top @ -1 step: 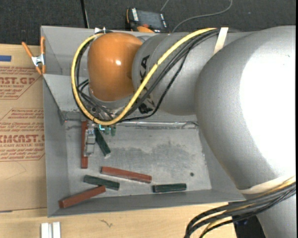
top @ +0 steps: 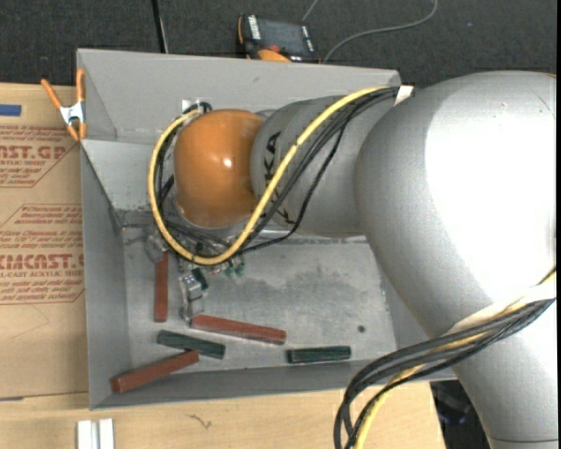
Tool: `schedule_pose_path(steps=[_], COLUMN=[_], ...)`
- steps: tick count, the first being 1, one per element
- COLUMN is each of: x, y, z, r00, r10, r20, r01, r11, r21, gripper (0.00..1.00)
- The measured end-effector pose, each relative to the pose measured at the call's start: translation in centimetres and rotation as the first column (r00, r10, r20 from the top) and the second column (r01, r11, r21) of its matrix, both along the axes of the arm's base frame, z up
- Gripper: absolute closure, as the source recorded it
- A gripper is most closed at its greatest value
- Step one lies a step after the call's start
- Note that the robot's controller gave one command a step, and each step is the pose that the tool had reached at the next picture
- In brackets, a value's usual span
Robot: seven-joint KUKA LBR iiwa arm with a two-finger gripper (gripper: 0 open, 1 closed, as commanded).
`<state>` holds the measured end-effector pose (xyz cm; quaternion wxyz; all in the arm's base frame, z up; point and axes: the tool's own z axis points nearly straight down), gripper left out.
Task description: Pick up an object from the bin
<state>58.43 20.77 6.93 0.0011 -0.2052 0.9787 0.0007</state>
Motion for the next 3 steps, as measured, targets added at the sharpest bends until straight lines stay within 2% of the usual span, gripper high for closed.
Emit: schedule_pose_path(steps=[1,2,3], x=[-0.5,-0.5,-0.5], y=[1.3,1.3,1.2], z=[0.1,0.1,15.9], r00=[0.871,0.872,0.841], r10=[0.491,0.489,0.541], r20=[0.003,0.002,0.010], r01=[-0.491,-0.489,-0.541], r11=[0.871,0.872,0.841], r21=[0.000,0.002,-0.003], gripper=[0.00,1.00,1.00])
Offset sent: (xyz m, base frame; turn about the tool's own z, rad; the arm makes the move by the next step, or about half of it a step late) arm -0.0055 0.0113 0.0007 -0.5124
